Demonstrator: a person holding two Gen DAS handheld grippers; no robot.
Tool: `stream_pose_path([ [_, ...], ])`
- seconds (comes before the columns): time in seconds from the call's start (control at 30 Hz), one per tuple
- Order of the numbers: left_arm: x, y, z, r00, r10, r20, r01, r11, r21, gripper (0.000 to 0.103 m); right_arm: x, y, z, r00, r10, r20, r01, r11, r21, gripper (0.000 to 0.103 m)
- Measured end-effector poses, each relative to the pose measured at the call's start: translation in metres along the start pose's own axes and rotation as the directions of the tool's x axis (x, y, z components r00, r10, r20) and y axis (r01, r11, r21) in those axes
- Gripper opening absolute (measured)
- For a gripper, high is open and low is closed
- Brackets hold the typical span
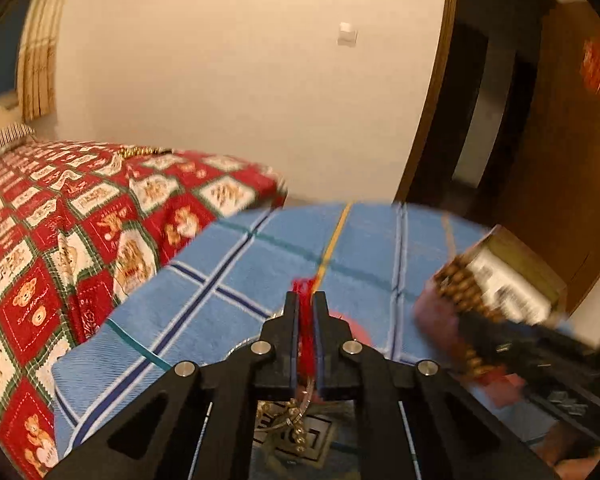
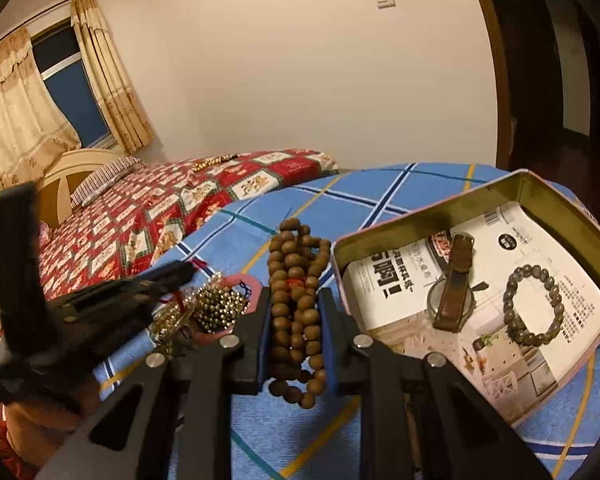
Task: Organize jewelry
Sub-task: 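Grasp the long wooden bead string with the right tool while the left tool grasps the red tassel, then release the wooden beads into the pink tin while the left tool drops the red tassel in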
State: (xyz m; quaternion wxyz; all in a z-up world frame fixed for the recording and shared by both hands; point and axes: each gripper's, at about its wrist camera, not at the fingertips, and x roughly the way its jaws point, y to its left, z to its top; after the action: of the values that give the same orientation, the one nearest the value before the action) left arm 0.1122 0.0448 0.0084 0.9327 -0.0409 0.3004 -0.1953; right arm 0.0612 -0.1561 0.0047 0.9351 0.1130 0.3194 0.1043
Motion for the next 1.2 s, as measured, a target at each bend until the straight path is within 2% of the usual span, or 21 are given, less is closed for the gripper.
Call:
stream_pose_path([
  [0.13, -0.035, 0.005, 0.009, 0.995, -0.050, 0.091, 0.054, 0.998, -0.038, 0.000, -0.005, -0.001, 0.001, 1.000, -0.001, 0.022, 0.001, 1.000, 0.003, 0.024],
  [0.23, -0.052, 0.006, 0.012, 0.991, -0.054, 0.121, 0.059, 0.997, -0.042, 0.000, -0.005, -0.002, 0.000, 1.000, -0.004, 0.027, 0.004, 1.000, 0.005, 0.024],
  [0.3, -0.055, 0.006, 0.011, 0.993, -0.039, 0.111, 0.043, 0.998, -0.035, 0.000, -0.006, -0.002, 0.000, 0.999, -0.007, 0.033, 0.007, 1.000, 0.003, 0.024],
  [0.37, -0.049, 0.005, 0.010, 0.997, 0.024, 0.080, -0.023, 1.000, -0.015, 0.000, -0.007, -0.002, -0.002, 0.999, -0.012, 0.035, 0.012, 1.000, 0.001, 0.024],
  [0.43, -0.039, 0.008, 0.008, 0.999, 0.033, 0.035, -0.031, 0.999, -0.034, 0.003, -0.005, -0.001, -0.002, 0.999, -0.022, 0.033, 0.022, 1.000, -0.001, 0.024],
  [0.47, -0.032, 0.010, 0.007, 1.000, 0.022, 0.008, -0.021, 0.998, -0.054, 0.007, -0.006, 0.000, -0.003, 0.999, -0.026, 0.033, 0.026, 1.000, -0.001, 0.024],
  [0.5, -0.020, 0.013, 0.006, 0.999, 0.016, -0.039, -0.019, 0.997, -0.077, 0.026, -0.007, 0.000, -0.004, 0.999, -0.029, 0.034, 0.029, 1.000, -0.002, 0.024],
  [0.53, -0.012, 0.014, 0.004, 0.997, 0.023, -0.070, -0.030, 0.996, -0.088, 0.052, -0.007, 0.001, -0.004, 0.999, -0.036, 0.037, 0.036, 0.999, -0.004, 0.024],
  [0.57, -0.006, 0.014, 0.002, 0.996, 0.034, -0.082, -0.041, 0.995, -0.091, 0.059, -0.007, 0.001, -0.003, 0.998, -0.041, 0.039, 0.042, 0.999, -0.006, 0.024],
  [0.6, 0.002, 0.011, 0.000, 0.995, 0.045, -0.094, -0.053, 0.995, -0.082, 0.061, -0.007, 0.000, -0.003, 0.998, -0.047, 0.040, 0.047, 0.999, -0.007, 0.024],
  [0.77, 0.032, -0.003, -0.004, 0.985, 0.083, -0.153, -0.089, 0.996, -0.030, 0.061, -0.005, -0.004, -0.003, 0.998, -0.045, 0.032, 0.045, 0.999, 0.006, 0.024],
  [0.8, 0.040, -0.007, -0.005, 0.980, 0.109, -0.166, -0.110, 0.994, 0.000, 0.054, -0.004, -0.004, -0.003, 0.998, -0.046, 0.032, 0.046, 0.999, 0.003, 0.024],
  [0.83, 0.043, -0.009, -0.007, 0.977, 0.122, -0.175, -0.121, 0.993, 0.019, 0.030, -0.004, -0.004, -0.003, 0.998, -0.048, 0.030, 0.048, 0.999, 0.001, 0.024],
  [0.87, 0.049, -0.010, -0.009, 0.971, 0.137, -0.196, -0.132, 0.991, 0.040, 0.018, -0.003, -0.004, -0.003, 0.998, -0.048, 0.028, 0.049, 0.999, -0.001, 0.024],
  [0.9, 0.052, -0.009, -0.010, 0.968, 0.154, -0.198, -0.147, 0.988, 0.047, 0.011, -0.002, -0.004, -0.002, 0.999, -0.048, 0.025, 0.049, 0.999, -0.001, 0.024],
  [0.93, 0.051, -0.006, -0.011, 0.971, 0.136, -0.195, -0.132, 0.991, 0.036, 0.007, -0.001, -0.004, -0.002, 0.999, -0.048, 0.024, 0.048, 0.999, -0.002, 0.024],
  [1.0, 0.048, -0.002, -0.010, 0.977, 0.107, -0.186, -0.107, 0.994, 0.010, 0.004, 0.000, -0.004, -0.002, 0.999, -0.047, 0.022, 0.047, 0.999, -0.002, 0.024],
  [1.1, 0.025, 0.009, -0.003, 0.996, 0.033, -0.088, -0.038, 0.997, -0.060, 0.004, 0.001, -0.005, -0.001, 0.999, -0.043, 0.023, 0.043, 0.999, 0.003, 0.024],
  [1.2, 0.002, 0.014, 0.004, 1.000, -0.024, -0.012, 0.022, 0.993, -0.113, 0.003, 0.000, -0.004, -0.001, 0.999, -0.045, 0.029, 0.045, 0.999, 0.005, 0.024],
])
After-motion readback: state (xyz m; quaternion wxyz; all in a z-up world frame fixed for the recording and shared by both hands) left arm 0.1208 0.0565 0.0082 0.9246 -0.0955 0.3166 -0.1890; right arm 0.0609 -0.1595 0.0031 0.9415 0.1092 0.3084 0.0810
